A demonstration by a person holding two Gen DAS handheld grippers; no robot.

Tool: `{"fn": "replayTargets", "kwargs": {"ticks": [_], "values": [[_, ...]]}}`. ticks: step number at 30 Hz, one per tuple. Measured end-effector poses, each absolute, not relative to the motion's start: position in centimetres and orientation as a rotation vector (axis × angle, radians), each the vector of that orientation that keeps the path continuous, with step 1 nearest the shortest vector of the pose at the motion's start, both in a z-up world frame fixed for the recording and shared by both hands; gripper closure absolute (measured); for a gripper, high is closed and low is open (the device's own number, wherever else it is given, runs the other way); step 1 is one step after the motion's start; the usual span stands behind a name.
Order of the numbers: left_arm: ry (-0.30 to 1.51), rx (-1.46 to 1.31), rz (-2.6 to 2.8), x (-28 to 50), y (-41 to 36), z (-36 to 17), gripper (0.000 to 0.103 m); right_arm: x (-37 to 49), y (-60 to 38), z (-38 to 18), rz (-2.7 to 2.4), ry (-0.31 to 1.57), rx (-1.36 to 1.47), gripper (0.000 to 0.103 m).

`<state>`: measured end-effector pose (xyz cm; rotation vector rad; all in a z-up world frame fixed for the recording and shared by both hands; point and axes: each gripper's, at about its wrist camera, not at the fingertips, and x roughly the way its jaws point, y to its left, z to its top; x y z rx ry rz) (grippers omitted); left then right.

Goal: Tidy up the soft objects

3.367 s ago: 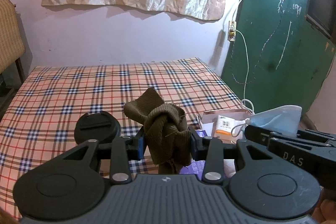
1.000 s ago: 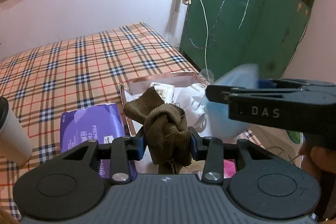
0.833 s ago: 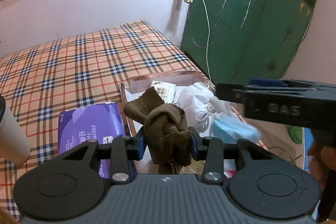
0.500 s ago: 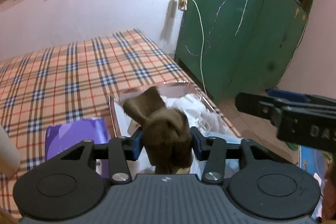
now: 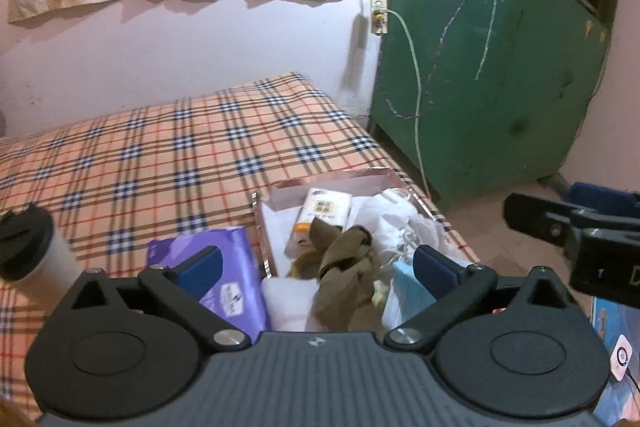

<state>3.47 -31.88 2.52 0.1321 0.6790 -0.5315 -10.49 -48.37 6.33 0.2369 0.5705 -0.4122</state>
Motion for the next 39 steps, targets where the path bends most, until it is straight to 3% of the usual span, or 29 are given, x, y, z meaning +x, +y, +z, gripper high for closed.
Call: {"fn": "replayTargets", "kwargs": {"ticks": [13,39], "values": [[0.759,0.123,-0.431,-1.7,-28.8,0.2,0.0,-12.9,-45.8,3.9,-0.356,0.71,0.192,0.012],[0.849,0.128,-0.347,-1.6,-27.6,-1.9,0.0,-12.6,-44.0,0.6,-0.316,0.819,0.201,0.012]]}}
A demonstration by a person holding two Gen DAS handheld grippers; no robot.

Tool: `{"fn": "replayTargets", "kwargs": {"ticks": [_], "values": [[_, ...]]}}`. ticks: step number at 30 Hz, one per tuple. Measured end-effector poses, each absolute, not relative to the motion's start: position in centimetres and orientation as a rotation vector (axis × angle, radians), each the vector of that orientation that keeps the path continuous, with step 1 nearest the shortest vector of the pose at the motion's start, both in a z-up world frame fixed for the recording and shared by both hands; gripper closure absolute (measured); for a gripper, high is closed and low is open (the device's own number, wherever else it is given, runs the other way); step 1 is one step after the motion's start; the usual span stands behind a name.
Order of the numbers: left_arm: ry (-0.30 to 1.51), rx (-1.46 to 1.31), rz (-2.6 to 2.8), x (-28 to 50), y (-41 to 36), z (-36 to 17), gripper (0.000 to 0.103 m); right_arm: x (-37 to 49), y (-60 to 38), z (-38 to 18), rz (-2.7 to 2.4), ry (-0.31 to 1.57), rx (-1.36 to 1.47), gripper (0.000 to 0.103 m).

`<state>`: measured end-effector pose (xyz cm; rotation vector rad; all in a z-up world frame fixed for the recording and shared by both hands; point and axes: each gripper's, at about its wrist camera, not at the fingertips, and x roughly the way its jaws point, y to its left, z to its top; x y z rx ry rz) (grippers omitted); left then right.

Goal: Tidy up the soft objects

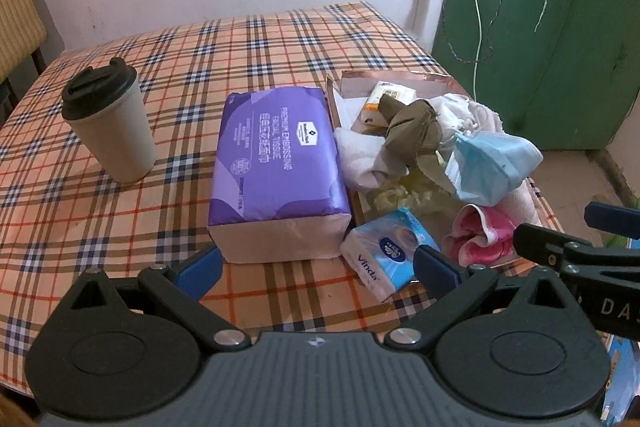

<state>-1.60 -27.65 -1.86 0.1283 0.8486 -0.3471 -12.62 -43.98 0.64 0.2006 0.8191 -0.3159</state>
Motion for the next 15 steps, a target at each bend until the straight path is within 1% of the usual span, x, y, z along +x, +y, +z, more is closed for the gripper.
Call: {"fn": "replayTargets", "kwargs": {"ticks": [15], "values": [[0.873,0.14,-0.353,-1.31,-27.47,-2.18,0.0,-12.45,-43.9,0.33,-0.316,0.827,0.204,0.012]]}}
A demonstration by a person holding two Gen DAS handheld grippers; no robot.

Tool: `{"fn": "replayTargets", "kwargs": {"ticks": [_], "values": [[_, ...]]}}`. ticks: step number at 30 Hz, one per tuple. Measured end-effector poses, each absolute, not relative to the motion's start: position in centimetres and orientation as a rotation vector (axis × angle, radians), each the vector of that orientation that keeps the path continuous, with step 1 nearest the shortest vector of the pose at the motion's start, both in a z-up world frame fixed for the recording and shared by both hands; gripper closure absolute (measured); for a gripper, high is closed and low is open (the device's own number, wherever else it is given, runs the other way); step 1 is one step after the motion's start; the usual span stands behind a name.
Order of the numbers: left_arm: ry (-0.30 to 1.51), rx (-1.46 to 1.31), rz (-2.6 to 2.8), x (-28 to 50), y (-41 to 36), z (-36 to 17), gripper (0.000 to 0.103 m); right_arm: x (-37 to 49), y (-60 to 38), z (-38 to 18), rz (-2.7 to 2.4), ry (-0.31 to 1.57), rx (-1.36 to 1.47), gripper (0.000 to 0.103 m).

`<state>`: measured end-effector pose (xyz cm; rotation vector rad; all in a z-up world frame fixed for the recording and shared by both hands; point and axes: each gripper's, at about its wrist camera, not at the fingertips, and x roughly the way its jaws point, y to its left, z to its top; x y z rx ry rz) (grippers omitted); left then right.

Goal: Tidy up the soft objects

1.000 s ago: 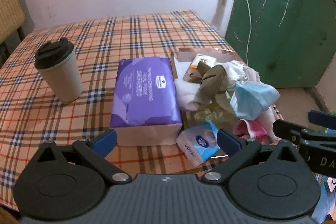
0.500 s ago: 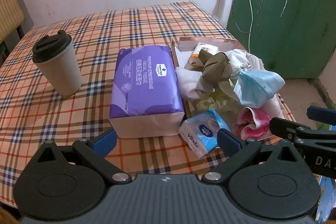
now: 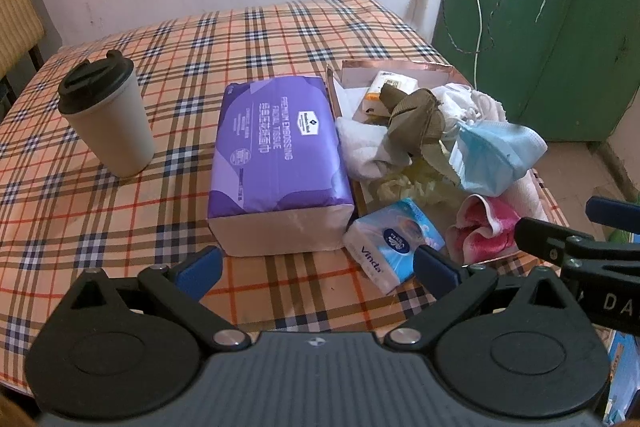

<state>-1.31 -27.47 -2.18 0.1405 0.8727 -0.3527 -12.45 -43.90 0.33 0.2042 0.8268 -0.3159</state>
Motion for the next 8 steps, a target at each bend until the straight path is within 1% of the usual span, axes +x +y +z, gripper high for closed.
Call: {"fn": "replayTargets", "kwargs": {"ticks": [8], "values": [[0.879,0.14,-0.355,-1.17,-27.53,-2.32,0.0,-12.43,-43.79,0.24,-0.317,0.828,0.203,0.012]]}}
